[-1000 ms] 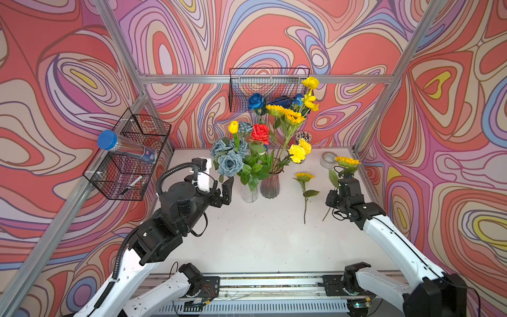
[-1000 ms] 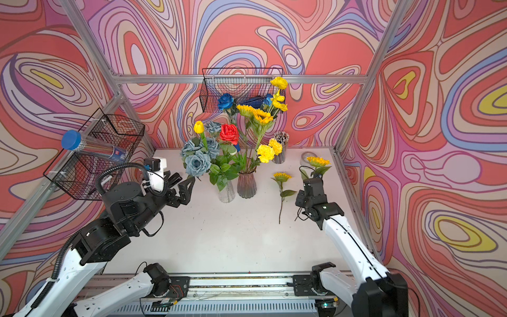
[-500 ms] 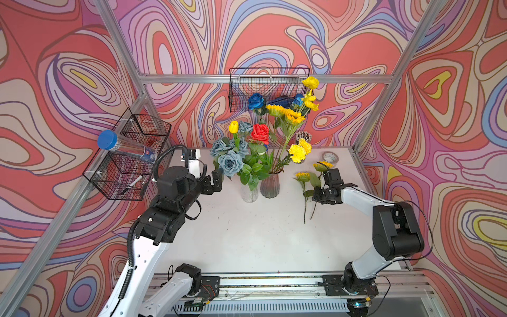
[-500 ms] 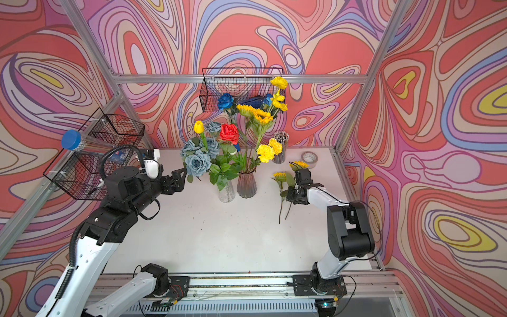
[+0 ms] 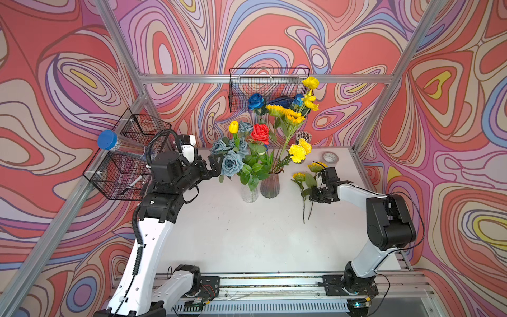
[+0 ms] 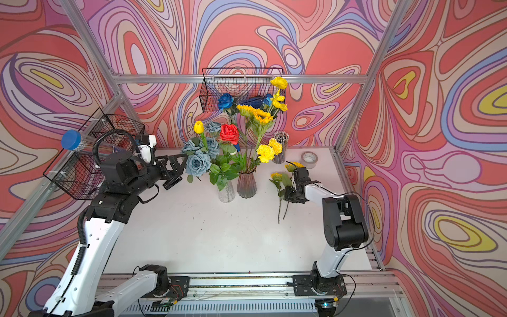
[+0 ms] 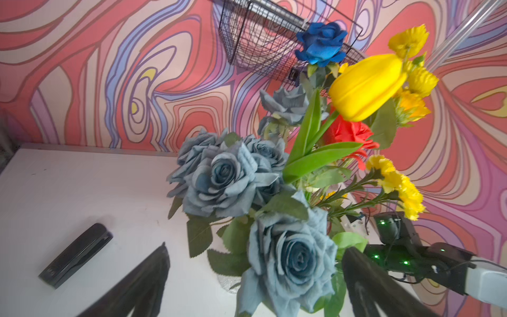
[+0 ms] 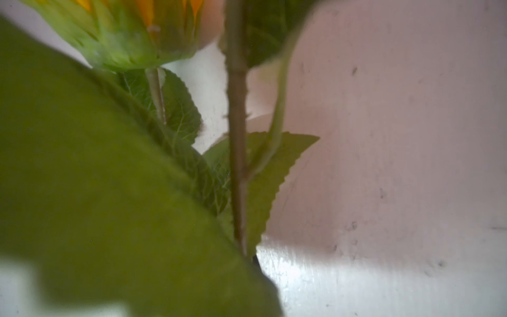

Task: Pick out yellow flowers from the vase
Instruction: Place the flower at the center of the board.

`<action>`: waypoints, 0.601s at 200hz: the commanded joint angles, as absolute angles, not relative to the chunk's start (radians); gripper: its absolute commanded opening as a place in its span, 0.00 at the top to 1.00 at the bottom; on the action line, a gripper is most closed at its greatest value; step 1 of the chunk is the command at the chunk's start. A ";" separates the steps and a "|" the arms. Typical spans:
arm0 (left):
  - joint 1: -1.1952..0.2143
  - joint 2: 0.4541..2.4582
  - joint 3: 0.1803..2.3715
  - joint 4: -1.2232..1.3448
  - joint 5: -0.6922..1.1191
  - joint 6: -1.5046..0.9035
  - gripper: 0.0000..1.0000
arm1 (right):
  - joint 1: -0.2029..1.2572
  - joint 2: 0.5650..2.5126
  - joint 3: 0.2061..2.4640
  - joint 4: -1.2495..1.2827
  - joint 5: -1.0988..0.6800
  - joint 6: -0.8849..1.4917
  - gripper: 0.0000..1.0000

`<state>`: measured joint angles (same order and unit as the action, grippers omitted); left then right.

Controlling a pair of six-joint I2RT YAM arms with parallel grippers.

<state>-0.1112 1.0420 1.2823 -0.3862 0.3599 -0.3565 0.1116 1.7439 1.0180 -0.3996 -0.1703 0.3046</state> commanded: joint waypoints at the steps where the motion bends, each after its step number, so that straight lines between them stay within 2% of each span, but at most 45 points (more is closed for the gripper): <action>1: -0.108 1.057 1.324 -0.285 0.492 -0.401 0.01 | 0.106 1.753 1.044 -0.400 -0.186 0.286 1.00; 14: -0.107 1.060 1.320 -0.232 0.520 -0.408 0.00 | 0.105 1.751 1.043 -0.404 -0.189 0.282 1.00; 29: -0.106 1.068 1.327 -0.203 0.543 -0.413 0.00 | 0.106 1.738 1.036 -0.406 -0.183 0.282 0.92; 53: -0.105 1.086 1.346 -0.193 0.562 -0.418 0.00 | 0.106 1.698 1.018 -0.419 -0.170 0.284 0.69; 70: -0.106 1.098 1.356 -0.200 0.568 -0.410 0.00 | 0.105 1.661 1.007 -0.432 -0.159 0.282 0.58; 120: -0.104 1.126 1.378 -0.196 0.593 -0.401 0.01 | 0.105 1.541 0.980 -0.450 -0.119 0.283 0.52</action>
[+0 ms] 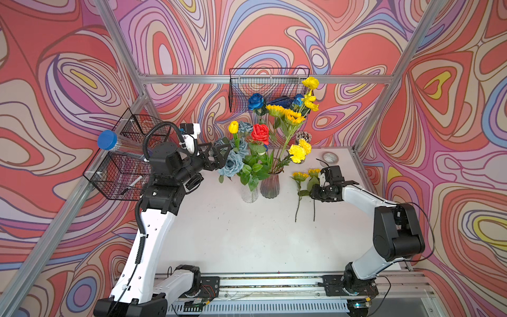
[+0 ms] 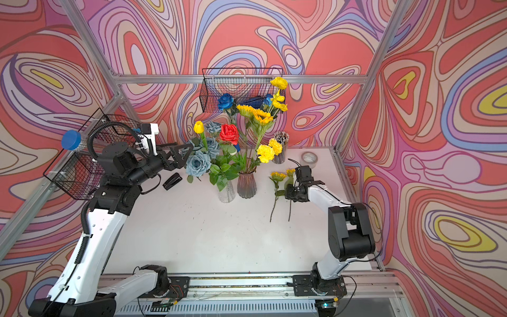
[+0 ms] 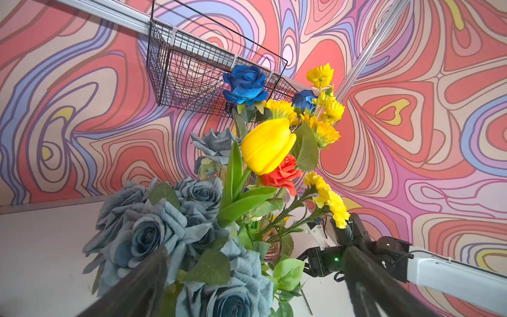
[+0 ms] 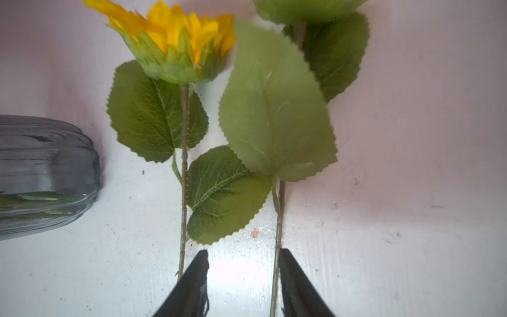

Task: Pick out yellow flowers from the vase
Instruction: Place the flower at the center of the board, then pick up the flower from the vase.

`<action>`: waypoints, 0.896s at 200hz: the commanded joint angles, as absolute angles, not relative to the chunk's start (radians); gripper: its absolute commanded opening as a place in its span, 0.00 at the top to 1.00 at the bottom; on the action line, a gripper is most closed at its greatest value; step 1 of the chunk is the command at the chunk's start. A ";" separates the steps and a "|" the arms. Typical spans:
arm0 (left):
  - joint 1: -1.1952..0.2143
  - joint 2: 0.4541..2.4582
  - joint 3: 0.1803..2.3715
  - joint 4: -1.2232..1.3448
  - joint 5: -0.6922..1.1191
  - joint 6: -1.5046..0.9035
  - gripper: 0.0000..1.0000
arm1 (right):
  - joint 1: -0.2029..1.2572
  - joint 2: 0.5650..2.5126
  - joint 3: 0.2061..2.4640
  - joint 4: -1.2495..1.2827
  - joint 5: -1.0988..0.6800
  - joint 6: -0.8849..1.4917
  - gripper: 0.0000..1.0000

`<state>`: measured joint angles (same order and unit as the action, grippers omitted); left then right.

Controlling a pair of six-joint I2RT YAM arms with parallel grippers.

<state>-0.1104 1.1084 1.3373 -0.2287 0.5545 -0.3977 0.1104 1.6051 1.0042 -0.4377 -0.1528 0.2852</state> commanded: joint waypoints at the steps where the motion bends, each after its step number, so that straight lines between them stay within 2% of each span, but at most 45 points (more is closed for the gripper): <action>1: -0.104 1.128 1.378 -0.197 0.594 -0.401 0.01 | 0.105 1.538 0.979 -0.449 -0.119 0.283 0.52; 50: -0.104 1.190 1.407 -0.160 0.615 -0.390 0.03 | 0.106 1.443 0.934 -0.402 -0.121 0.303 0.49; 98: -0.104 1.266 1.465 -0.215 0.542 -0.358 0.12 | 0.105 1.424 0.921 -0.391 -0.138 0.314 0.48; 123: -0.106 1.286 1.477 -0.210 0.573 -0.345 0.14 | 0.105 1.426 0.916 -0.388 -0.137 0.314 0.48; 179: -0.150 1.296 1.487 -0.225 0.578 -0.257 0.14 | 0.105 1.424 0.913 -0.384 -0.142 0.321 0.48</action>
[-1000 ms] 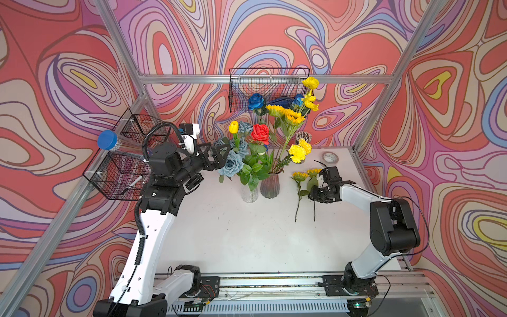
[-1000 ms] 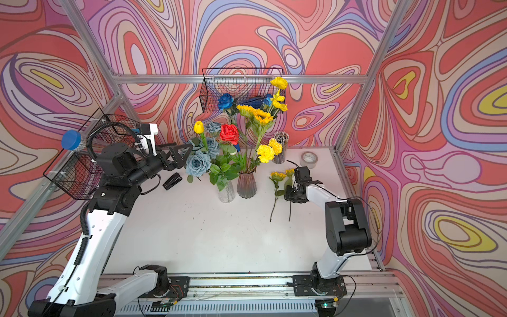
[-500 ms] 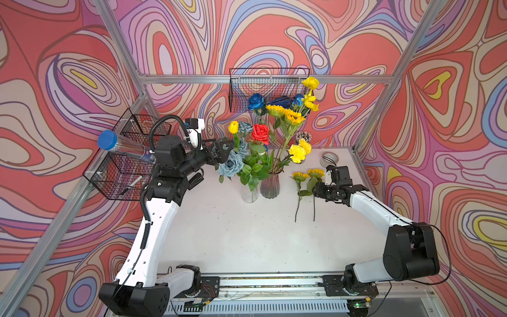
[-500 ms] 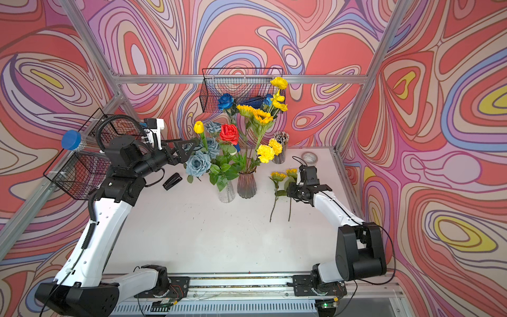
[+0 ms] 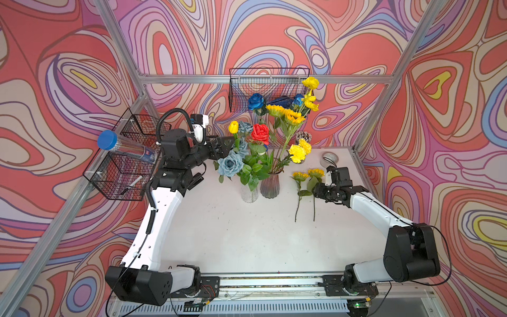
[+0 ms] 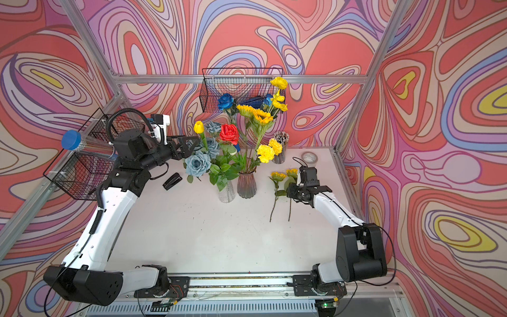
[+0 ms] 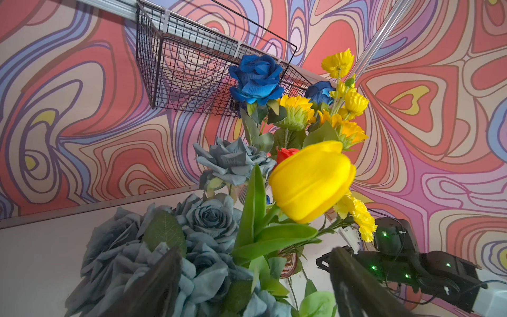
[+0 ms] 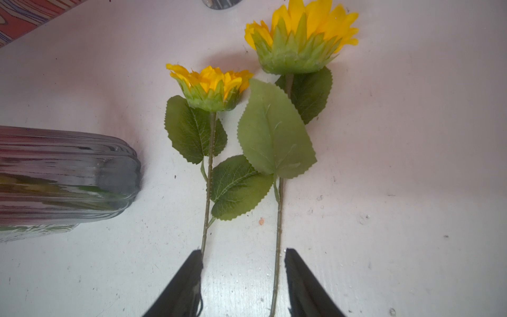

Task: Pick out yellow flowers from the vase
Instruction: Pick up the flower from the vase.

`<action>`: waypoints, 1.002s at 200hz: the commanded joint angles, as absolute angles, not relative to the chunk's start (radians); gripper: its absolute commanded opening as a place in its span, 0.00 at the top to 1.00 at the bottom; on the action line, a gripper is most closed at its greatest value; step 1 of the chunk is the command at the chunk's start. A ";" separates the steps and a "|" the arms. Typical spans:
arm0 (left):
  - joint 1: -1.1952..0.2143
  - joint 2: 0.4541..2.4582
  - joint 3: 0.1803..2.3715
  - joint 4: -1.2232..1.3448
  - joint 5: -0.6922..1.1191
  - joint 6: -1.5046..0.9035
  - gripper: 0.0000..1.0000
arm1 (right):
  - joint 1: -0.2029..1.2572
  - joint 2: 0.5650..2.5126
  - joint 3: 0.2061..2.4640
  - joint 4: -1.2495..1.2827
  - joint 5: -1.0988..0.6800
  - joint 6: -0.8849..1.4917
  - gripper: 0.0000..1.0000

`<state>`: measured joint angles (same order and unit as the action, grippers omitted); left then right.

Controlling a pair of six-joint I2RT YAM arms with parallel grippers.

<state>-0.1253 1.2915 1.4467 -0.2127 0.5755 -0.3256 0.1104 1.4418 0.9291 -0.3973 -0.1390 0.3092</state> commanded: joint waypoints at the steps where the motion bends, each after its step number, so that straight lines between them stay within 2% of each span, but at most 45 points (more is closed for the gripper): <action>1: -0.152 1.298 1.490 -0.230 0.577 -0.253 0.15 | 0.106 1.425 0.913 -0.384 -0.141 0.321 0.48; 47: -0.299 1.366 1.589 -0.395 0.355 -0.069 0.14 | 0.105 1.423 0.909 -0.383 -0.151 0.325 0.48; 125: -0.303 1.367 1.540 -0.314 0.250 -0.094 0.15 | 0.105 1.418 0.905 -0.377 -0.161 0.325 0.47; 176: -0.303 1.414 1.566 -0.297 0.255 -0.101 0.26 | 0.105 1.423 0.905 -0.377 -0.166 0.322 0.47; 200: -0.304 1.433 1.589 -0.303 0.269 -0.102 0.41 | 0.106 1.422 0.909 -0.381 -0.164 0.317 0.47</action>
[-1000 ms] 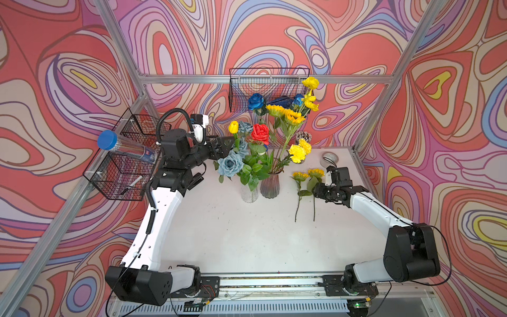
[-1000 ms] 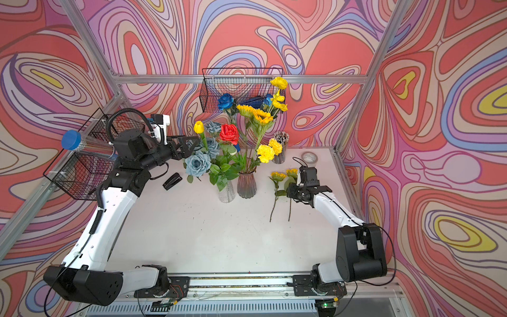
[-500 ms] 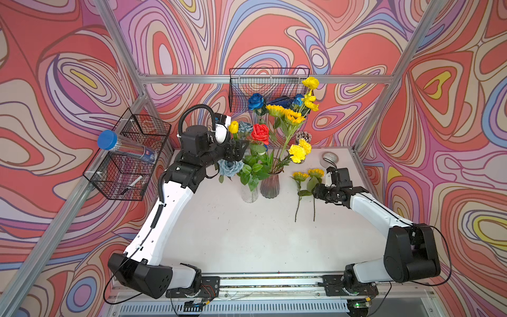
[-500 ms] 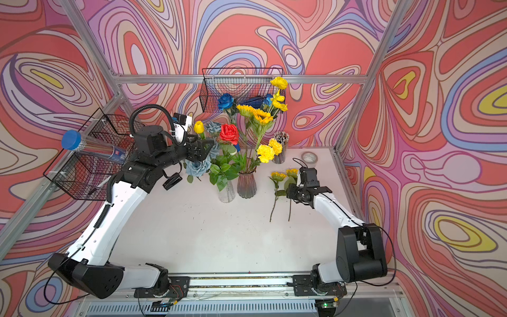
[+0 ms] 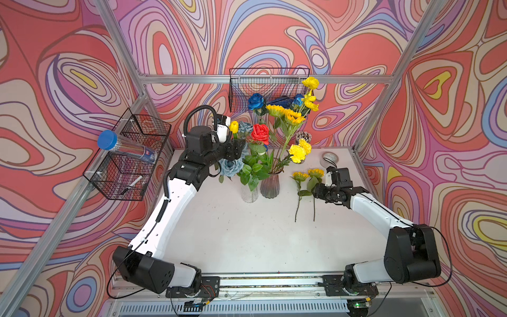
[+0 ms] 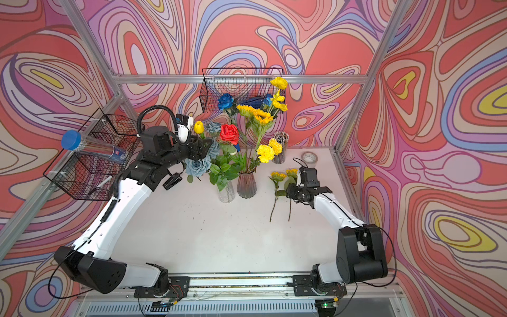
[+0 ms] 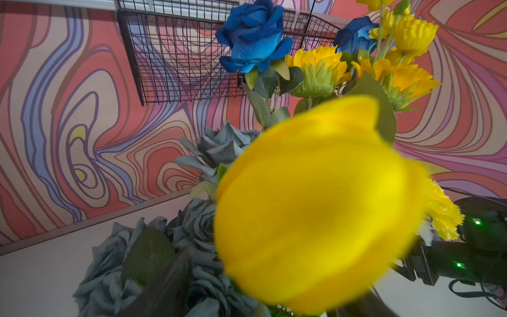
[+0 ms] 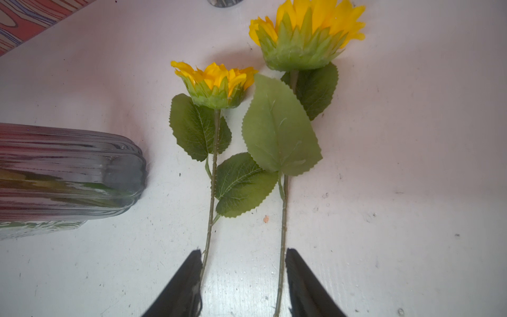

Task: Pick out yellow flowers from the vase
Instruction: Pick up the flower from the vase.

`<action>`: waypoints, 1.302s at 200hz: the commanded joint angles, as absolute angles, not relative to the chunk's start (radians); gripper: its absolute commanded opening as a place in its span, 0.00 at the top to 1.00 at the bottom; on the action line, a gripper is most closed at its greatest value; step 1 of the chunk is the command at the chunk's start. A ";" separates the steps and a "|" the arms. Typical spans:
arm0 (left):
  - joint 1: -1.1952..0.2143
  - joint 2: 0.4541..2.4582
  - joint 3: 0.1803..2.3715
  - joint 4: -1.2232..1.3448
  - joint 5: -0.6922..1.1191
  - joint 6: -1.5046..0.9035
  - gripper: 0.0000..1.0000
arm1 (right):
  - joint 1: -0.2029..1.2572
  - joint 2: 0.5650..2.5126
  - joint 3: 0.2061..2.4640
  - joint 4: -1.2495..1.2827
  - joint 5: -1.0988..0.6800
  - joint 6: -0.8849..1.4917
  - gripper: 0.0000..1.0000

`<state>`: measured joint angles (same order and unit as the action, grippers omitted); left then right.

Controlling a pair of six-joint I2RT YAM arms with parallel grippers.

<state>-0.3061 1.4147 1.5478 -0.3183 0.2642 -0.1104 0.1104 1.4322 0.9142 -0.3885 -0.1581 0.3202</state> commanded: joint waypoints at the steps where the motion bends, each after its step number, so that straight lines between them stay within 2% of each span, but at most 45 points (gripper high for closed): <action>1: -0.303 1.434 1.591 -0.303 0.270 -0.102 0.42 | 0.105 1.423 0.909 -0.381 -0.163 0.317 0.47; 43: -0.303 1.440 1.598 -0.303 0.271 -0.105 0.71 | 0.105 1.430 0.915 -0.383 -0.171 0.316 0.47; 83: -0.302 1.438 1.596 -0.301 0.273 -0.103 0.83 | 0.106 1.435 0.917 -0.383 -0.179 0.317 0.47; 164: -0.303 1.408 1.575 -0.272 0.275 -0.115 0.96 | 0.105 1.433 0.914 -0.384 -0.183 0.317 0.47; 260: -0.304 1.346 1.601 -0.202 0.274 -0.092 0.99 | 0.106 1.426 0.909 -0.381 -0.185 0.321 0.47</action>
<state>-0.3058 1.3769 1.5707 -0.2405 0.2646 -0.1078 0.1104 1.4322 0.9142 -0.3885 -0.1810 0.3202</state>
